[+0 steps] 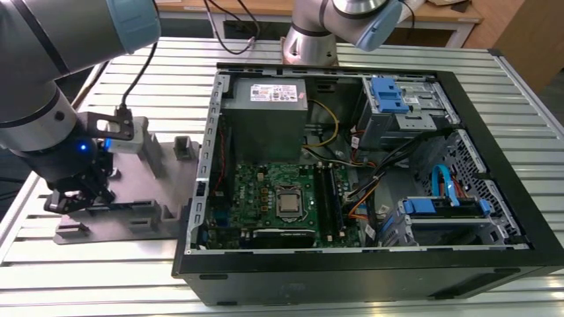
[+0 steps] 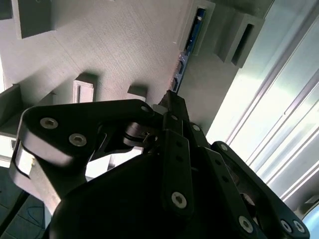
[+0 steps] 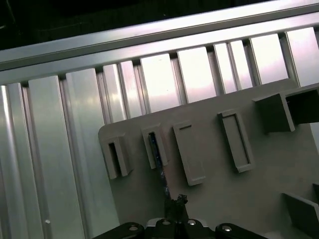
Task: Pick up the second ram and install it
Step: 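Pick up the second ram and move it above second insertion slot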
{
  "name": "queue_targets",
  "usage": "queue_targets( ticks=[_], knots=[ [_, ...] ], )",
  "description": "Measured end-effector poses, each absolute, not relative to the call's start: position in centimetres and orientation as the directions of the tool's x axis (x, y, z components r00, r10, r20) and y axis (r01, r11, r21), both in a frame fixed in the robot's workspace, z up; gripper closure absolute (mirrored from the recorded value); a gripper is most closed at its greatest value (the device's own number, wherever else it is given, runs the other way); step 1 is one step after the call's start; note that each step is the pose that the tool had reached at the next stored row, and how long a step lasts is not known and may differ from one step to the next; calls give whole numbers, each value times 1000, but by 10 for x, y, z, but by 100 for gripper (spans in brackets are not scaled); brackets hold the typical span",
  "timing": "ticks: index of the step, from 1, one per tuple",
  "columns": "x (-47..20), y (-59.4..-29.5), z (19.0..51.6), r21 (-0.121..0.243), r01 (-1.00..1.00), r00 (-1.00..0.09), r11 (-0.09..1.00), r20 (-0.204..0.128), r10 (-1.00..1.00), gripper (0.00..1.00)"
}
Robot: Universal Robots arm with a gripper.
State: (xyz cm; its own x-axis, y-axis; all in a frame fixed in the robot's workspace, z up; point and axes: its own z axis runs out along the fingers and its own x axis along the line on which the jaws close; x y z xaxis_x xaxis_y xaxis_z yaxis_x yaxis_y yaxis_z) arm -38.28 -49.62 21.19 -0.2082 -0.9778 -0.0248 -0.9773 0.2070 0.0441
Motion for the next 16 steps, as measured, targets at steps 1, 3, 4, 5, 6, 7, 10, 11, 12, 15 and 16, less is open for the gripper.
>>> queue_targets(
  ticks=[1,3,4,5,6,7,10,11,12,15,16],
  knots=[
    [-383,-496,212,44,-979,-202,201,-25,-979,93],
    [-383,-496,212,44,-981,-190,189,-25,-981,93],
    [-383,-496,212,44,-982,-184,183,-25,-983,93],
    [-383,-496,212,44,-983,-178,177,-25,-984,93],
    [-383,-496,212,44,-984,-172,171,-25,-985,93],
    [-383,-496,212,44,-985,-165,164,-25,-986,93],
    [-383,-496,212,44,-988,-148,147,-25,-989,93],
    [-383,-496,212,44,-989,-142,141,-25,-990,93],
    [-383,-496,212,44,-990,-136,135,-25,-990,93],
    [-383,-496,212,44,-992,-118,117,-25,-993,93],
    [-383,-496,212,44,-993,-112,111,-25,-993,93]
  ],
)
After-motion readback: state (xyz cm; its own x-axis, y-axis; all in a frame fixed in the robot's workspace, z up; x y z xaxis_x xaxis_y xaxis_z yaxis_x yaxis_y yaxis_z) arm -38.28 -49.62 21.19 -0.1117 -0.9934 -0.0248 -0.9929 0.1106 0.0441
